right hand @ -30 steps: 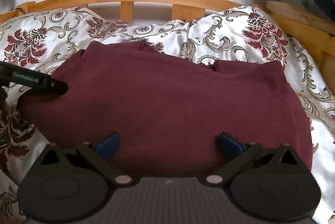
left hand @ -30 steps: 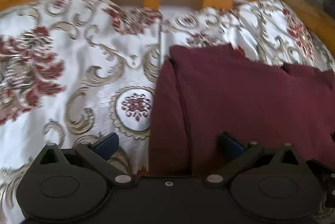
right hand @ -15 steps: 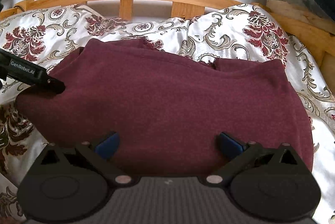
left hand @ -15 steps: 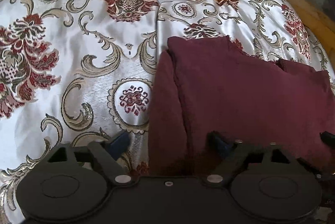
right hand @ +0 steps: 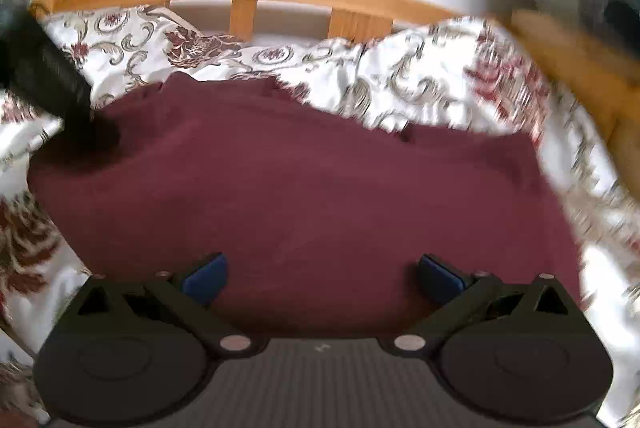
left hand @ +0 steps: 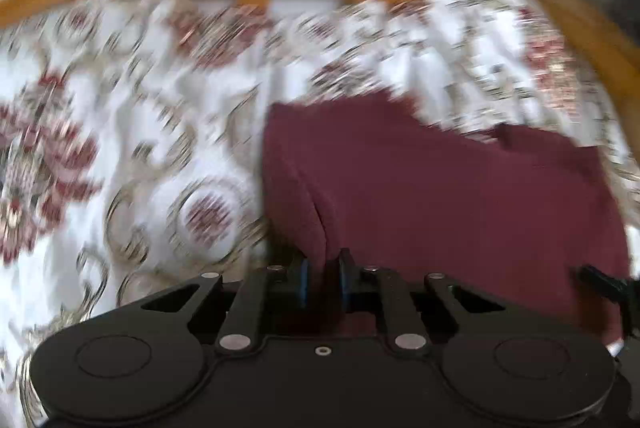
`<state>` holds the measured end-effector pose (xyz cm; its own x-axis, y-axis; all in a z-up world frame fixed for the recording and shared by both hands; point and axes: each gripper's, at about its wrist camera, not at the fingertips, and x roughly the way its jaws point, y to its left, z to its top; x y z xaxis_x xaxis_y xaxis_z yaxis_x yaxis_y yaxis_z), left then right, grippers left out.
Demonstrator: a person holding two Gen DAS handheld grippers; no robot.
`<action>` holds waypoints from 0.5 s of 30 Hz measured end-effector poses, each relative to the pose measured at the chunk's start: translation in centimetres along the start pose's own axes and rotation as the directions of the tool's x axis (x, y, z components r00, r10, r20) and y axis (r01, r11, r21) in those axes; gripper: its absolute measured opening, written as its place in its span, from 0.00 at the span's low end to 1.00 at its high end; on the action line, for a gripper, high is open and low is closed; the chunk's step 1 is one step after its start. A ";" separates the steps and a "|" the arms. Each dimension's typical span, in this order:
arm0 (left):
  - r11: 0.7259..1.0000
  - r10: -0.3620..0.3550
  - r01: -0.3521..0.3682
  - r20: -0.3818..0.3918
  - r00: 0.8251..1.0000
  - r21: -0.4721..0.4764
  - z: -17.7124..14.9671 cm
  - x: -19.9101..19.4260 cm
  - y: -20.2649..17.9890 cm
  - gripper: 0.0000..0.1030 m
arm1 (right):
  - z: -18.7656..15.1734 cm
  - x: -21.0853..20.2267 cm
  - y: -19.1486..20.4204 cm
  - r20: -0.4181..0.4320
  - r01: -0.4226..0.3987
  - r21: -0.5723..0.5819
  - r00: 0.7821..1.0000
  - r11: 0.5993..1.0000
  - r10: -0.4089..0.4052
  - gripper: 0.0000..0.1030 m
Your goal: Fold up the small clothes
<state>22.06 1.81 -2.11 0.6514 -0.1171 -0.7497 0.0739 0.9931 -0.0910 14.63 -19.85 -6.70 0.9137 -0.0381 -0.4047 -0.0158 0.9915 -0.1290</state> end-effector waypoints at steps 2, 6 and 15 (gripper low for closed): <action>0.999 -0.019 0.018 0.023 1.000 0.036 0.5 -1.2 -1.6 0.13 | 0.3 -0.4 0.1 0.028 0.063 -0.070 0.998 0.996 -0.062 1.00; 0.994 -0.058 0.053 0.049 0.997 0.092 2.0 -3.2 -4.6 0.13 | 1.4 -1.1 -2.1 0.071 0.138 -0.061 0.989 0.989 -0.134 1.00; 0.962 -0.119 0.094 0.082 0.990 0.256 1.8 -4.0 -13.6 0.12 | 1.6 -2.5 -10.6 0.056 0.340 0.002 0.939 0.941 -0.339 1.00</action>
<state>19.83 -11.20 3.29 0.6977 -0.2337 -0.6772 0.3262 0.9452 0.0098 13.18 -30.09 -2.92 0.8860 -0.3653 -0.2855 0.2963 0.9198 -0.2574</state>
